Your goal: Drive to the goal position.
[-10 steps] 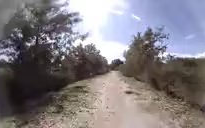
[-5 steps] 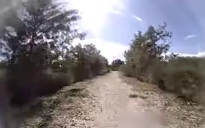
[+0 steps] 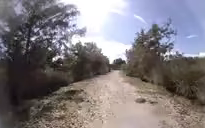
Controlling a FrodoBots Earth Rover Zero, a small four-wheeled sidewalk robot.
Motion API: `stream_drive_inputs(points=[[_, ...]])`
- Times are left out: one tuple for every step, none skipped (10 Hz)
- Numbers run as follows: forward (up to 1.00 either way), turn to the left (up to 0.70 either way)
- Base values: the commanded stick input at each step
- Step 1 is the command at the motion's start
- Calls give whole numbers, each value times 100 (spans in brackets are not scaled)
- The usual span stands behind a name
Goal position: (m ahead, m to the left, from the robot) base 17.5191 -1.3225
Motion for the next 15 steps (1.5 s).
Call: stream_drive_inputs(points=[[70,-25],[70,-27],[70,-21],[70,-7],[70,0],[70,0],[70,-2],[70,-16],[70,-27],[70,-27],[70,-27],[70,-27],[70,-27],[70,-27],[70,-18]])
